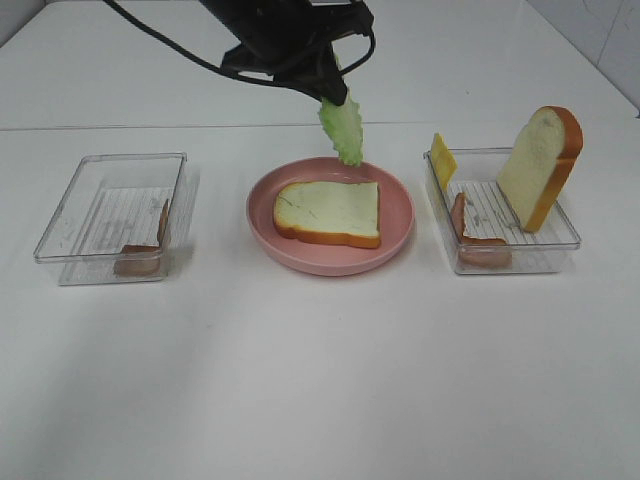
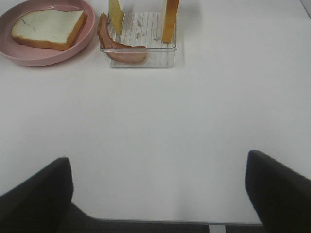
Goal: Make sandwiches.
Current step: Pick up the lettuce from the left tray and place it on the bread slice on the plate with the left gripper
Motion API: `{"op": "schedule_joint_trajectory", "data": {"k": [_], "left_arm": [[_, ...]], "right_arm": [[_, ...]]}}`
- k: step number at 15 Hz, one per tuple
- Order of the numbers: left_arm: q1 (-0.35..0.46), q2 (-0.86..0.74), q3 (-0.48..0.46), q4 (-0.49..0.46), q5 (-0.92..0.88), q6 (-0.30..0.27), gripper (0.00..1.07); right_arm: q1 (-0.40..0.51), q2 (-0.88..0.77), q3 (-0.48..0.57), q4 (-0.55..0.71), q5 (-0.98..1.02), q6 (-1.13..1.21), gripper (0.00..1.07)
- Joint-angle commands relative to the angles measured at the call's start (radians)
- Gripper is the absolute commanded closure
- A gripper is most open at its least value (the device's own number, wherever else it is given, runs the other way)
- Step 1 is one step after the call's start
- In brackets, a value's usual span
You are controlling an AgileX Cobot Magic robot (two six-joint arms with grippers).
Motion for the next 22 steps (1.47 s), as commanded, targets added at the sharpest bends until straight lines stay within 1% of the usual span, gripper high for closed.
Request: {"op": "schedule_joint_trajectory", "data": {"k": [1, 2, 4, 5, 10, 11, 12, 13, 14, 16, 18, 19, 22], "left_arm": [[-0.004, 0.049, -0.004, -0.163, -0.020, 0.095, 1.07], [-0.004, 0.059, -0.004, -0.185, -0.021, 0.109, 1.07], [-0.004, 0.100, -0.005, -0.267, -0.023, 0.159, 1.07], [-0.004, 0.115, -0.005, -0.279, -0.022, 0.170, 1.07], [0.005, 0.162, -0.005, -0.250, -0.005, 0.172, 1.07], [0.005, 0.172, -0.005, -0.248, -0.005, 0.182, 1.07], [0.005, 0.180, -0.005, -0.237, -0.005, 0.199, 1.07], [0.005, 0.184, -0.005, -0.211, -0.005, 0.202, 1.07], [0.005, 0.189, -0.005, -0.156, -0.006, 0.199, 1.07], [0.005, 0.190, -0.005, -0.091, -0.012, 0.195, 1.07], [0.005, 0.190, -0.005, -0.054, -0.021, 0.193, 1.07], [0.005, 0.190, -0.005, -0.020, -0.040, 0.173, 1.07], [0.005, 0.190, -0.005, 0.033, -0.062, 0.105, 1.07]], "right_arm": [[-0.005, -0.028, 0.003, 0.006, -0.007, -0.011, 0.13], [-0.005, -0.028, 0.003, 0.006, -0.007, -0.011, 0.13], [-0.005, -0.028, 0.003, 0.006, -0.007, -0.011, 0.13], [-0.005, -0.028, 0.003, 0.006, -0.007, -0.011, 0.13], [-0.005, -0.028, 0.003, 0.006, -0.007, -0.011, 0.13], [-0.005, -0.028, 0.003, 0.006, -0.007, -0.011, 0.13], [-0.005, -0.028, 0.003, 0.006, -0.007, -0.011, 0.13], [-0.005, -0.028, 0.003, 0.006, -0.007, -0.011, 0.13], [-0.005, -0.028, 0.003, 0.006, -0.007, -0.011, 0.13], [-0.005, -0.028, 0.003, 0.006, -0.007, -0.011, 0.13], [-0.005, -0.028, 0.003, 0.006, -0.007, -0.011, 0.13], [-0.005, -0.028, 0.003, 0.006, -0.007, -0.011, 0.13], [-0.005, -0.028, 0.003, 0.006, -0.007, -0.011, 0.13]]}}
